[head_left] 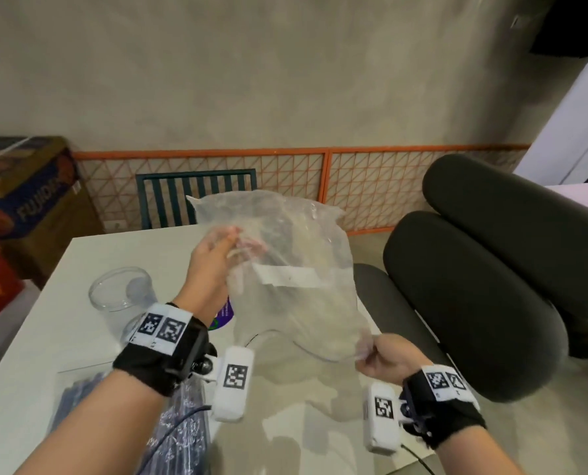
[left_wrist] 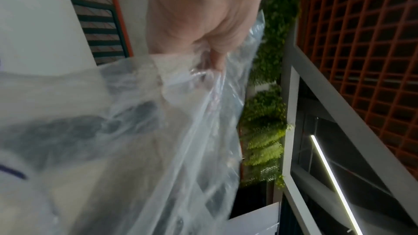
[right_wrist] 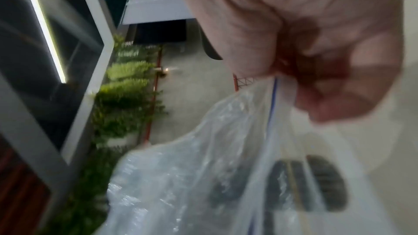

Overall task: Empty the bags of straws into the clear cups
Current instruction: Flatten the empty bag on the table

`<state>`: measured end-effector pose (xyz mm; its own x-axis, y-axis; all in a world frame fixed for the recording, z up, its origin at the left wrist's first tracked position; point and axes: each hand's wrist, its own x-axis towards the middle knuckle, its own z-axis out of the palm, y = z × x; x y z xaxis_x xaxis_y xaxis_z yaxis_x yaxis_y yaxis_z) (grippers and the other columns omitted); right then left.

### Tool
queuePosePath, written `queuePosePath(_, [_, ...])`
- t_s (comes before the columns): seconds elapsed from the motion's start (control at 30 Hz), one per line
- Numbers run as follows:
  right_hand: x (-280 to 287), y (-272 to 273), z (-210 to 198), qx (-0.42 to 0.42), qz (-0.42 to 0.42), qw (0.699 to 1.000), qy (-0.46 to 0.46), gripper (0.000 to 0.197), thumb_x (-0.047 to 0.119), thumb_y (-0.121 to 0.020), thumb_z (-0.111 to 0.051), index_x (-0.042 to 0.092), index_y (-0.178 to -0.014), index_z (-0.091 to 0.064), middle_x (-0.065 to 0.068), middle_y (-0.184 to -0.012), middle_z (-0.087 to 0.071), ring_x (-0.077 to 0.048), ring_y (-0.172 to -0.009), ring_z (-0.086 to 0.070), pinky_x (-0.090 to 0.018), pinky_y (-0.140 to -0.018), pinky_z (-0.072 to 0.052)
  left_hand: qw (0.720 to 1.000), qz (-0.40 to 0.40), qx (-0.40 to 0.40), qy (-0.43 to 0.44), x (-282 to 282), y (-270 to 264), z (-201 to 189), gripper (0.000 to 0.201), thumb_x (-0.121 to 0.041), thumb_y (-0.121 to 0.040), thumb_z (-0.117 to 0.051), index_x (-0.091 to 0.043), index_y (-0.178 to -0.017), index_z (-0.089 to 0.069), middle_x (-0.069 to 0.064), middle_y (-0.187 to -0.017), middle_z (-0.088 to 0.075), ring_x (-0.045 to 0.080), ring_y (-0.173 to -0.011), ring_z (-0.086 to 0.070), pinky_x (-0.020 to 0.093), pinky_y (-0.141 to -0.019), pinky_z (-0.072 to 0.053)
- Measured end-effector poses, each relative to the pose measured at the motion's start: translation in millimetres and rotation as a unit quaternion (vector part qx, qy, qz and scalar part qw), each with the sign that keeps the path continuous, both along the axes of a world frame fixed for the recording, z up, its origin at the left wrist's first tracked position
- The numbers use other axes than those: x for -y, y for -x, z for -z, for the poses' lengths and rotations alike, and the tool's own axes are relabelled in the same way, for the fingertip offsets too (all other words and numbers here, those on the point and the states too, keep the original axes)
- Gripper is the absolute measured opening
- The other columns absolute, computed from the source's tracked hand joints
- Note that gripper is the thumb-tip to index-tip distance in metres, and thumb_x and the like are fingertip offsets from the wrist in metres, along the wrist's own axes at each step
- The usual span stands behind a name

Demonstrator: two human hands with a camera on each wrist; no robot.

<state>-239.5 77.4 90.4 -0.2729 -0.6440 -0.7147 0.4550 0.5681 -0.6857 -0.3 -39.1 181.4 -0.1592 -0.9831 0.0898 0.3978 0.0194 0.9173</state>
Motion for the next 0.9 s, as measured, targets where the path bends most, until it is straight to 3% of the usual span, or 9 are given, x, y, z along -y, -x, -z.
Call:
queuePosePath(0.13, [-8,-8,-4,-0.145,-0.102,0.984,0.032,0.032,0.034,-0.098,-0.043,0.008,-0.105,-0.061,-0.008,-0.094,-0.068,-0.021,-0.083,-0.062,-0.038,-0.072,-0.054,0.999,0.05,0.015,-0.015,-2,-1,5,0.013,-0.016,-0.097,-0.043,-0.011,-0.094,-0.054,0.01,-0.079,-0.07,0.023,-0.074,-0.073,0.027,-0.063,-0.058])
queuePosePath(0.27, [-4,-13,-43,-0.177,-0.181,0.943,0.217,0.038,0.059,-0.093,-0.033,0.042,-0.12,-0.053,0.021,-0.117,-0.062,0.004,-0.108,-0.058,-0.023,-0.09,-0.045,0.995,0.085,0.046,-0.022,-6,6,5,0.016,-0.02,-0.098,-0.04,-0.013,-0.094,-0.054,0.009,-0.076,-0.074,0.025,-0.076,-0.073,0.027,-0.067,-0.059])
queuePosePath(0.33, [-3,-17,-51,-0.275,-0.256,0.899,0.225,0.049,0.061,-0.087,-0.045,0.029,-0.122,-0.058,0.012,-0.119,-0.065,-0.003,-0.11,-0.06,-0.031,-0.099,-0.044,0.995,0.084,0.043,-0.037,-5,8,7,0.017,-0.02,-0.099,-0.04,-0.013,-0.095,-0.055,0.01,-0.079,-0.073,0.025,-0.078,-0.073,0.031,-0.073,-0.058])
queuePosePath(0.43, [-1,-23,-48,-0.317,-0.22,0.894,0.229,0.027,0.031,-0.097,-0.045,0.01,-0.089,-0.059,0.0,-0.092,-0.072,-0.012,-0.083,-0.071,-0.039,-0.083,-0.052,0.993,0.093,0.059,-0.037,-8,5,7,0.035,-0.04,-0.092,-0.051,-0.011,-0.111,-0.057,0.011,-0.107,-0.068,0.022,-0.097,-0.068,0.038,-0.088,-0.052])
queuePosePath(0.5, [0,-29,-47,-0.259,-0.16,0.92,0.246,0.025,0.025,-0.1,-0.038,0.01,-0.085,-0.052,-0.006,-0.086,-0.071,-0.023,-0.078,-0.072,-0.044,-0.073,-0.055,0.977,0.08,0.19,-0.046,-16,2,15,0.052,-0.055,-0.082,-0.058,-0.017,-0.116,-0.05,-0.004,-0.114,-0.062,0.012,-0.105,-0.058,0.035,-0.095,-0.044])
queuePosePath(0.57, [2,-31,-51,-0.222,-0.129,0.931,0.259,0.024,0.025,-0.101,-0.037,0.011,-0.085,-0.048,-0.007,-0.079,-0.069,-0.027,-0.072,-0.071,-0.04,-0.062,-0.056,0.927,0.11,0.353,-0.069,-32,2,36,0.046,-0.055,-0.081,-0.06,-0.023,-0.111,-0.046,-0.013,-0.105,-0.057,0.006,-0.096,-0.055,0.03,-0.089,-0.042])
queuePosePath(0.63, [5,-29,-52,-0.241,-0.094,0.934,0.247,0.023,0.025,-0.1,-0.039,0.013,-0.084,-0.049,-0.007,-0.07,-0.065,-0.026,-0.062,-0.067,-0.038,-0.055,-0.054,0.886,0.178,0.413,-0.118,-42,-1,66,0.041,-0.049,-0.085,-0.059,-0.016,-0.109,-0.053,-0.001,-0.103,-0.062,0.011,-0.086,-0.063,0.031,-0.07,-0.047])
queuePosePath(0.8, [5,-11,-38,-0.475,-0.034,0.871,0.119,0.028,0.038,-0.097,-0.037,0.021,-0.094,-0.059,-0.01,-0.064,-0.059,-0.022,-0.046,-0.056,-0.04,-0.059,-0.054,0.936,0.058,0.326,-0.117,-41,-2,91,0.015,-0.02,-0.095,-0.049,-0.006,-0.1,-0.055,0.008,-0.088,-0.055,0.021,-0.07,-0.055,0.026,-0.04,-0.051])
queuePosePath(0.9, [-3,-13,-26,-0.443,-0.095,0.891,0.028,0.049,0.052,-0.095,-0.029,0.012,-0.117,-0.047,-0.014,-0.089,-0.065,-0.024,-0.062,-0.062,-0.032,-0.058,-0.046,0.94,0.034,0.324,-0.098,-51,6,102,0.015,-0.021,-0.097,-0.044,-0.01,-0.102,-0.052,0.006,-0.072,-0.05,0.019,-0.051,-0.045,0.024,-0.039,-0.039])
